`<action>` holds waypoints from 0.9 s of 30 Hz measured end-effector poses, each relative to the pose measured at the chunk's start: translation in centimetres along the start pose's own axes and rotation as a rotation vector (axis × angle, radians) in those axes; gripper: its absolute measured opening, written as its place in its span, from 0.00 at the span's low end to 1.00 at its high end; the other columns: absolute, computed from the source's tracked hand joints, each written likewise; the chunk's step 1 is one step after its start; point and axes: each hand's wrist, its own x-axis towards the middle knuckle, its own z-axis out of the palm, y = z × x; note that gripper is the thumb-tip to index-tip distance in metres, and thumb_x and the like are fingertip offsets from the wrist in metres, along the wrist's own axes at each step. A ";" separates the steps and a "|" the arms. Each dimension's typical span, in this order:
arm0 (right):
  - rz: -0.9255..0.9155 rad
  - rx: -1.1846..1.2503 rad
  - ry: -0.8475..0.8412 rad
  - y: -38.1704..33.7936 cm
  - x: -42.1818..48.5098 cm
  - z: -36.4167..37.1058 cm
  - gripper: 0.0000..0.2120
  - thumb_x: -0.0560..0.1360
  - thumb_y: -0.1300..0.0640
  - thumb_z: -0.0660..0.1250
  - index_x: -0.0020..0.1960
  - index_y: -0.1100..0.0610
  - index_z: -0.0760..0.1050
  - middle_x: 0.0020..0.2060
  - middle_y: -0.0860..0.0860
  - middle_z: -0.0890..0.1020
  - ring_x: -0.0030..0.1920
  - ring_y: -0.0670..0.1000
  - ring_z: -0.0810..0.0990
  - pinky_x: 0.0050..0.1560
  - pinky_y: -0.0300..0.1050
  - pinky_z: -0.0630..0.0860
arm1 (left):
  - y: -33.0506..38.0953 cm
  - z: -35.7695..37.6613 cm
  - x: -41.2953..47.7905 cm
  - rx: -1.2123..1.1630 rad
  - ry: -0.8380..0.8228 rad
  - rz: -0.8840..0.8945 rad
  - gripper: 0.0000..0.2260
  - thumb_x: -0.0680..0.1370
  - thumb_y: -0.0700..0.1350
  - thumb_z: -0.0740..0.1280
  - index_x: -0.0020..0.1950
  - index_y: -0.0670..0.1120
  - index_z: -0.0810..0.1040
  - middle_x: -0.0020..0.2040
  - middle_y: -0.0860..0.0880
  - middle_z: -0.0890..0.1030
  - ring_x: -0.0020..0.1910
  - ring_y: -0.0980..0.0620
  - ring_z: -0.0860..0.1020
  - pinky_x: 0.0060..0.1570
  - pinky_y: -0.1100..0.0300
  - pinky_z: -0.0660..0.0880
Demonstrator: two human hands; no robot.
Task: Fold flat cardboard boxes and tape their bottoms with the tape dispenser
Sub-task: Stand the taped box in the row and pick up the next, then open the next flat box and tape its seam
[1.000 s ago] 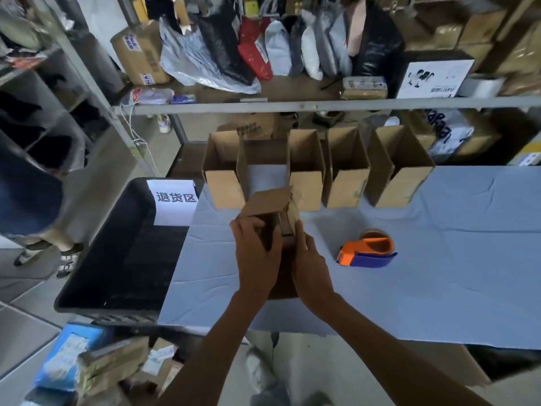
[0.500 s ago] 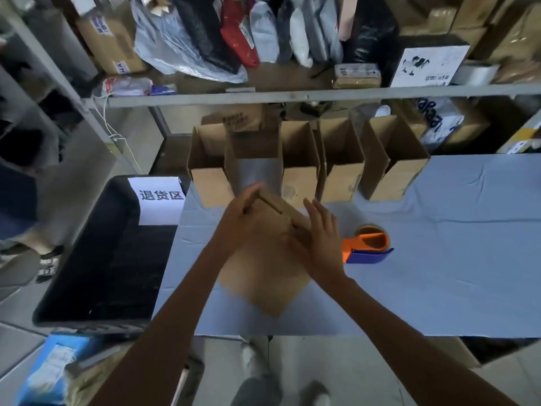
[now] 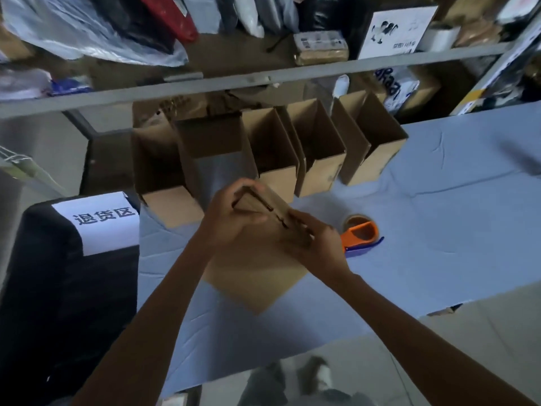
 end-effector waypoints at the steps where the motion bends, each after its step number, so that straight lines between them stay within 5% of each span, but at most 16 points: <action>1: 0.009 -0.012 0.002 0.0 0.1 -0.3 0.29 0.67 0.52 0.76 0.66 0.52 0.73 0.55 0.50 0.81 0.55 0.52 0.79 0.54 0.48 0.76 | 0.2 -0.2 0.4 -0.009 -0.043 -0.014 0.20 0.68 0.36 0.75 0.56 0.50 0.75 0.50 0.55 0.80 0.47 0.63 0.79 0.44 0.72 0.73; 6: 0.025 -0.017 0.039 0.8 -0.2 -0.4 0.31 0.65 0.40 0.73 0.65 0.48 0.74 0.55 0.46 0.81 0.54 0.48 0.80 0.51 0.48 0.78 | 0.1 -0.6 2.7 -0.008 -0.189 -0.120 0.22 0.68 0.38 0.75 0.58 0.54 0.75 0.52 0.56 0.79 0.50 0.59 0.78 0.45 0.68 0.73; 11: 0.024 0.073 0.079 1.9 0.0 -0.1 0.22 0.69 0.42 0.72 0.60 0.49 0.78 0.50 0.45 0.83 0.48 0.44 0.81 0.46 0.45 0.80 | 0.0 0.0 3.9 0.028 -0.275 -0.109 0.20 0.68 0.35 0.75 0.55 0.52 0.76 0.53 0.58 0.78 0.49 0.69 0.76 0.43 0.76 0.71; 16: 0.021 0.051 0.061 3.6 1.4 -0.1 0.13 0.76 0.48 0.66 0.58 0.50 0.80 0.46 0.46 0.85 0.44 0.42 0.82 0.46 0.45 0.80 | -1.0 3.4 4.7 0.170 -0.106 0.040 0.15 0.67 0.38 0.75 0.49 0.52 0.78 0.49 0.55 0.80 0.51 0.58 0.77 0.51 0.63 0.73; 21: 0.044 0.115 -0.050 5.3 2.9 -1.2 0.11 0.77 0.53 0.66 0.58 0.50 0.80 0.49 0.43 0.84 0.48 0.39 0.80 0.50 0.36 0.76 | -1.4 5.9 5.9 0.361 -0.050 0.174 0.07 0.69 0.45 0.70 0.47 0.50 0.79 0.46 0.55 0.80 0.47 0.56 0.77 0.52 0.64 0.72; 23: 0.059 0.088 -0.077 6.1 3.1 -0.7 0.11 0.77 0.54 0.66 0.58 0.51 0.80 0.48 0.45 0.84 0.47 0.40 0.80 0.49 0.37 0.76 | -2.4 6.6 6.1 0.387 -0.035 0.161 0.09 0.70 0.48 0.67 0.47 0.47 0.80 0.45 0.50 0.81 0.46 0.55 0.77 0.50 0.68 0.71; 27: 0.089 0.076 -0.120 7.3 3.3 0.4 0.09 0.77 0.56 0.65 0.56 0.53 0.80 0.48 0.47 0.84 0.47 0.43 0.80 0.51 0.44 0.78 | -3.9 8.1 6.7 0.512 -0.063 0.052 0.09 0.72 0.40 0.70 0.51 0.47 0.81 0.49 0.48 0.82 0.48 0.53 0.77 0.51 0.61 0.73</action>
